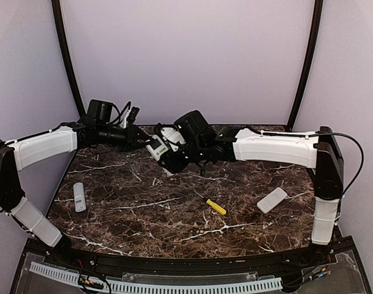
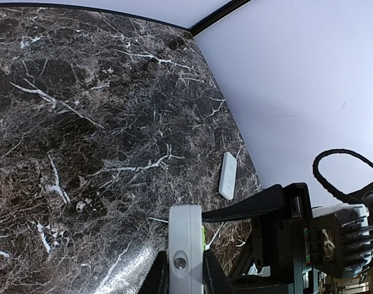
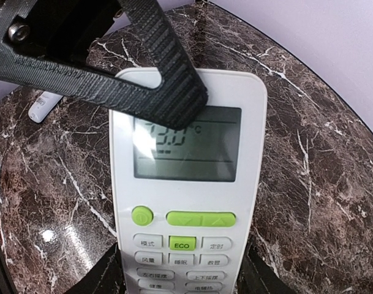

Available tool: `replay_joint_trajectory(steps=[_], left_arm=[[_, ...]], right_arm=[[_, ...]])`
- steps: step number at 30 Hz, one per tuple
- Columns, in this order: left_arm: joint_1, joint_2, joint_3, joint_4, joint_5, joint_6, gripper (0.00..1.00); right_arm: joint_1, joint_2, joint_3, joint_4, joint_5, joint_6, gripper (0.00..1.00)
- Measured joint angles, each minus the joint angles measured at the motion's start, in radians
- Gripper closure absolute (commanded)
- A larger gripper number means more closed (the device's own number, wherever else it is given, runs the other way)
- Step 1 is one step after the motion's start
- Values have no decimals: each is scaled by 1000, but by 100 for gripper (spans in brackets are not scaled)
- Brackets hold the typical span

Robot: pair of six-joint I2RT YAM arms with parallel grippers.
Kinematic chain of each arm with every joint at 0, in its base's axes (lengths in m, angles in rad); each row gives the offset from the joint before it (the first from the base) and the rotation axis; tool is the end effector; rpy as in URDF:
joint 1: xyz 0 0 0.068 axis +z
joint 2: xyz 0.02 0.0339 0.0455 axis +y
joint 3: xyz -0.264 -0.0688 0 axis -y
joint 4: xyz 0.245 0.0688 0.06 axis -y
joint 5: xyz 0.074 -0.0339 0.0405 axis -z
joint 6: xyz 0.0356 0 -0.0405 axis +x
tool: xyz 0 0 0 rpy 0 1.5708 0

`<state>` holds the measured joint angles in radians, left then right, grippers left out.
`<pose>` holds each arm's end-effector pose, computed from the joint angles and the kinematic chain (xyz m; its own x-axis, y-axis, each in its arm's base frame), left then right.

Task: Unload the batteries from the remote control
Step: Pass from the right arm to the left

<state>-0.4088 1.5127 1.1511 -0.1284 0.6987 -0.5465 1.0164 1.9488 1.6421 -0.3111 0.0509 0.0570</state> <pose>0.3069 -0.1579 0.2988 -0.7978 -0.0881 -0.5965 0.4805 0.5047 -0.7172 0.2429 0.3888 0.2786 -0.3516 -0.4597 -0.8155 -0.8086 0.5882 0.0170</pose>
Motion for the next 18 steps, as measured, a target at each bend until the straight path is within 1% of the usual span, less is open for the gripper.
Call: replay_joint_trajectory(steps=[2, 4, 5, 7, 11, 16, 18], left_arm=[[0, 3, 0, 0, 1, 0, 100], [0, 6, 0, -7, -4, 1, 100], [0, 8, 0, -13, -10, 2, 100], [0, 8, 0, -27, -28, 3, 100], [0, 7, 0, -44, -85, 3, 100], [0, -13, -17, -47, -157, -2, 100], [0, -24, -22, -47, -177, -8, 100]], right_arm=[[0, 0, 0, -3, 2, 1, 22], [0, 0, 2, -3, 10, 0, 12], [0, 0, 2, 2, 13, -9, 7], [0, 0, 2, 5, 13, -5, 3], [0, 0, 2, 18, 6, 1, 3], [2, 0, 3, 21, 30, 13, 15], [6, 2, 10, 14, 43, 20, 18]])
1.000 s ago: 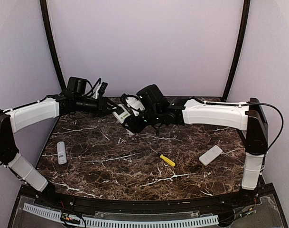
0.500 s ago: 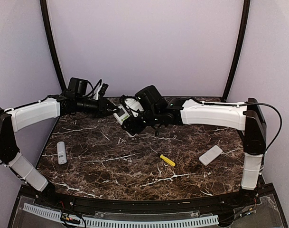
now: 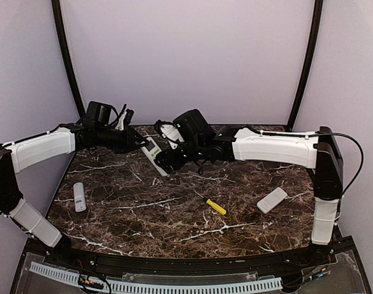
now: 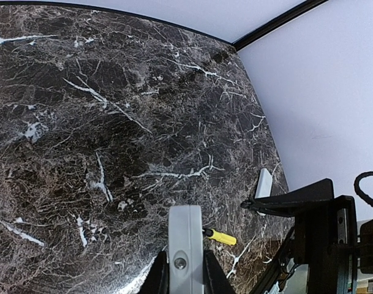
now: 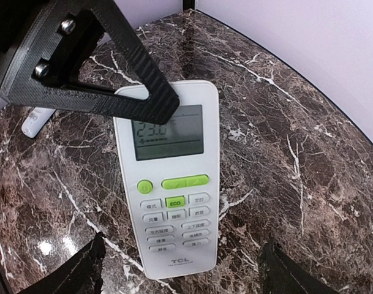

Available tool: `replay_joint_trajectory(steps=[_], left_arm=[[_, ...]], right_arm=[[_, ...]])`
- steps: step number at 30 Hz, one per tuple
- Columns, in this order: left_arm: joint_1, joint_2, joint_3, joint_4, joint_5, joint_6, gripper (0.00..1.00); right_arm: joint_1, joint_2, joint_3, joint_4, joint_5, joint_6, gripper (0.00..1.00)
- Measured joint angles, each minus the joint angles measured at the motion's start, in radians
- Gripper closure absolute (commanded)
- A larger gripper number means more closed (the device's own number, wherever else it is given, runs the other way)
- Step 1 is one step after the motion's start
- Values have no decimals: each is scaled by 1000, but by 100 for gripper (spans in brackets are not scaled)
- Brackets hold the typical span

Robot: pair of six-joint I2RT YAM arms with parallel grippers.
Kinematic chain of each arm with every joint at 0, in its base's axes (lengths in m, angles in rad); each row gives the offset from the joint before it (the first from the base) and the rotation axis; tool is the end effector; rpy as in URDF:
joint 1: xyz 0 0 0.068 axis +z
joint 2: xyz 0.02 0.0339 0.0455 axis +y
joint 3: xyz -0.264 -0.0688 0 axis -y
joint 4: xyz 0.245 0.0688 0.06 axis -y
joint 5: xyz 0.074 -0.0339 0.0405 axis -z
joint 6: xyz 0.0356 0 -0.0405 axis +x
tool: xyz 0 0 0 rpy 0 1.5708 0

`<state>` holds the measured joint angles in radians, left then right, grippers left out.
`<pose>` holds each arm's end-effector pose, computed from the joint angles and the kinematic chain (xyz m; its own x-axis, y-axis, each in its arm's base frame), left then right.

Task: Unload the batteries from the remote control
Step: Pass from the right arm to the left, then pass from the left arm to the right

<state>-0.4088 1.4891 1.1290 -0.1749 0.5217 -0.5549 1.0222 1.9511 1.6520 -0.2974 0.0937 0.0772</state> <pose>0.3041 -0.1511 0.2930 -0.7865 -0.1571 -0.5973 0.3808 0.6381 -0.6692 0.2429 0.3911 0.2823 -0.3545 -0.4328 -0.8289 -0.7841 0.6205 0.0114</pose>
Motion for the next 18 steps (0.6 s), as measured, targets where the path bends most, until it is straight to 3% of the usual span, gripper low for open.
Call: replay_joint_trajectory(steps=[6, 18], left_arm=[[3, -4, -1, 1, -23, -19, 100], [10, -5, -14, 2, -27, -45, 100]], right_arm=[[34, 39, 55, -2, 63, 32, 23], [84, 171, 142, -72, 257, 146, 21]])
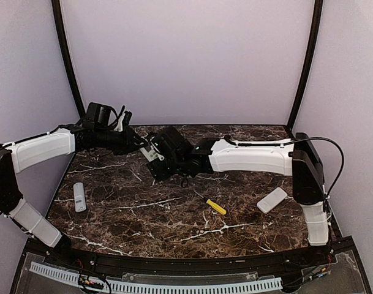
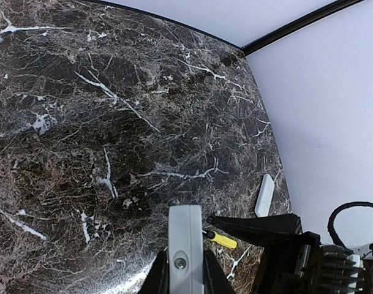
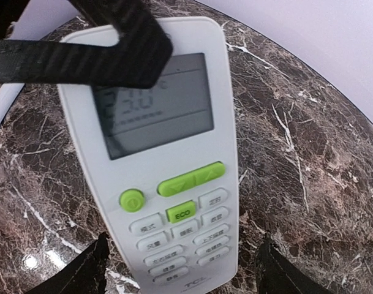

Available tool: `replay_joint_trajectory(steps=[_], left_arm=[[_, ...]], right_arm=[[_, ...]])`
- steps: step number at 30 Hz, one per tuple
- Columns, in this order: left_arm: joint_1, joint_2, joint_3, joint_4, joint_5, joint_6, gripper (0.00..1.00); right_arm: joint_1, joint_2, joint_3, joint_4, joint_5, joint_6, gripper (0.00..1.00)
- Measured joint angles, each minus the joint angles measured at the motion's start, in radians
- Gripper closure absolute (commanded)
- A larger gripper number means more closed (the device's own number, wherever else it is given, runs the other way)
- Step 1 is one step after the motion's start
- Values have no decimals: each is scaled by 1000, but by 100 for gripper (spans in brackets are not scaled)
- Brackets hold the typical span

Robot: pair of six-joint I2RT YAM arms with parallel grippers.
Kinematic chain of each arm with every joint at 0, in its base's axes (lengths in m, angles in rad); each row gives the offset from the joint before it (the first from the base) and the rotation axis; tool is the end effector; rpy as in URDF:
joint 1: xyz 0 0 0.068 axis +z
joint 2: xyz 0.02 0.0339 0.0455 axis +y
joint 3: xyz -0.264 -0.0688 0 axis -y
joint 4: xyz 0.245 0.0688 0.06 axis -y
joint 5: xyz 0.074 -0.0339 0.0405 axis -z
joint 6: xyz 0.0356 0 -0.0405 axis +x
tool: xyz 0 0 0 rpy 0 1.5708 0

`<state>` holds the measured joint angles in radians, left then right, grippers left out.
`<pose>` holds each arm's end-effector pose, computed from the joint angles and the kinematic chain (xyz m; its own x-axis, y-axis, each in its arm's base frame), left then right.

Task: Unload the batteries from the remote control
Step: Pass from the left arm to the right

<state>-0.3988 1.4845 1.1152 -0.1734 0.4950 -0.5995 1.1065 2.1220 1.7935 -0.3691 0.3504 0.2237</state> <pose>0.3045 -0.1467 0.2896 -0.7972 -0.2028 -0.5686 0.3231 0.6522 -0.6857 0.2312 0.4343 0.2471 -0.4407 -0.4146 -0.7962 -0.6402 0.7669 -0.0450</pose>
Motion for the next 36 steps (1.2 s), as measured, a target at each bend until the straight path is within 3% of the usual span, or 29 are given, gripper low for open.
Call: replay_joint_trajectory(steps=[16, 26, 29, 33, 36], left_arm=[[2, -31, -4, 0, -14, -7, 100], [1, -31, -8, -3, -23, -16, 100], [1, -31, -9, 0, -21, -18, 100], [1, -31, -9, 0, -20, -21, 95], [1, -31, -9, 0, -21, -23, 91]], right_arm=[[27, 96, 101, -76, 160, 74, 33], [74, 161, 174, -152, 303, 100, 61], [77, 161, 174, -154, 322, 100, 75], [80, 161, 175, -154, 333, 100, 89], [81, 161, 175, -154, 336, 99, 92]])
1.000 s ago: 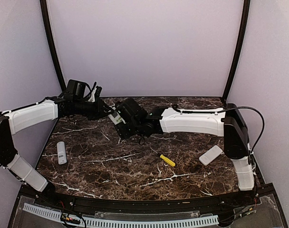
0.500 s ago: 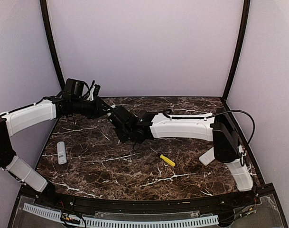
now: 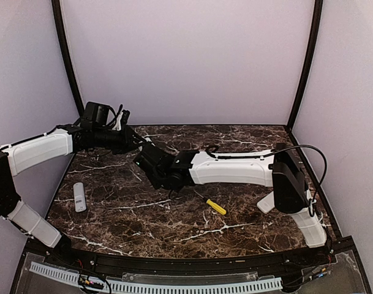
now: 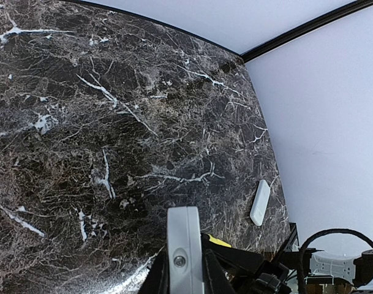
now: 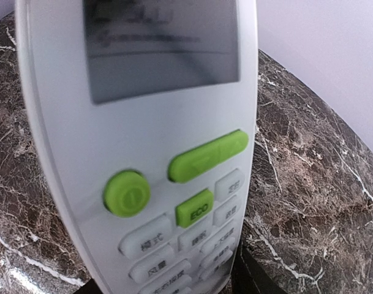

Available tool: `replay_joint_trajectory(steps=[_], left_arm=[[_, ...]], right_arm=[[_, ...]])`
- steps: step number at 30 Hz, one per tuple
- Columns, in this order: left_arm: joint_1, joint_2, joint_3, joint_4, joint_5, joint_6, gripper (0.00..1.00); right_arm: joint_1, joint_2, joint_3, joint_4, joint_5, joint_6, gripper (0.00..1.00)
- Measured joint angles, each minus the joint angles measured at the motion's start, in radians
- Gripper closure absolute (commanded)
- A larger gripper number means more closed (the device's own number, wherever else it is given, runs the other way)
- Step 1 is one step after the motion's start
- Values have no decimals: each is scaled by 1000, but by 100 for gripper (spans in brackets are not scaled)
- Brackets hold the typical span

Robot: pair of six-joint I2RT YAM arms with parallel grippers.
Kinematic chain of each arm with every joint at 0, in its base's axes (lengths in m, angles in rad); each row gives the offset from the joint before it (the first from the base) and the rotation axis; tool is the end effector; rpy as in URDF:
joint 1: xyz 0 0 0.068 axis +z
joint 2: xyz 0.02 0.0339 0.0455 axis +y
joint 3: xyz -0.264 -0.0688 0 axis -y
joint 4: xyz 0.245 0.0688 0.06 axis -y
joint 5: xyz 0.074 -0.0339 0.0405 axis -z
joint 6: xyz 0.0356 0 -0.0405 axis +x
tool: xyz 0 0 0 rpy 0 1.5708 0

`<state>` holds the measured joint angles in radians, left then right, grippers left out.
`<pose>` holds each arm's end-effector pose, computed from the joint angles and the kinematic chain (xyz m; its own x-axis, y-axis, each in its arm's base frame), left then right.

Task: Unload the batteries from the remote control
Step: Pass from the left arm to the right

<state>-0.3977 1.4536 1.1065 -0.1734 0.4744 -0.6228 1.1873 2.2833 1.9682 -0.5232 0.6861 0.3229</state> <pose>0.2994 -0.1434 0.2962 -0.7865 -0.2324 -0.5722 0.3092 0.6538 -0.6906 0.2125 0.4664 0.2189 -0.4412 -0.4373 -0.7836 -0.4418 0.8659 -0.2345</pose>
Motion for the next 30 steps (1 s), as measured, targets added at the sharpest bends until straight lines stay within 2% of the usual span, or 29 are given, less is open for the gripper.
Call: replay_joint_trajectory(steps=[4, 6, 7, 8, 10, 12, 15, 18, 21, 23, 27, 30], left_arm=[[0, 1, 0, 0, 0, 0, 87], [0, 1, 0, 0, 0, 0, 92], [0, 1, 0, 0, 0, 0, 98], [0, 1, 0, 0, 1, 0, 100], [0, 2, 0, 0, 4, -1, 100], [0, 4, 0, 0, 7, -2, 100], [2, 6, 0, 0, 18, 3, 100], [2, 12, 0, -1, 24, 9, 100], [2, 18, 0, -1, 26, 9, 100], [2, 21, 0, -2, 26, 9, 100], [2, 21, 0, 0, 26, 8, 100], [2, 21, 0, 3, 30, 7, 100]], right_arm=[[1, 0, 0, 0, 0, 0, 93], [2, 0, 0, 0, 0, 0, 88], [2, 0, 0, 2, 0, -1, 83], [2, 0, 0, 2, 0, -3, 76], [2, 0, -1, 2, 0, -8, 56], [2, 0, -1, 2, 1, -11, 42], [-1, 0, -1, 6, 5, -5, 30], [-4, 0, -1, 22, 11, 2, 22], [-8, 0, -1, 34, 15, -10, 21], [-8, 0, -1, 41, 17, -15, 26], [-6, 0, 5, 51, 26, -38, 38], [0, 5, 18, 55, 35, -61, 52]])
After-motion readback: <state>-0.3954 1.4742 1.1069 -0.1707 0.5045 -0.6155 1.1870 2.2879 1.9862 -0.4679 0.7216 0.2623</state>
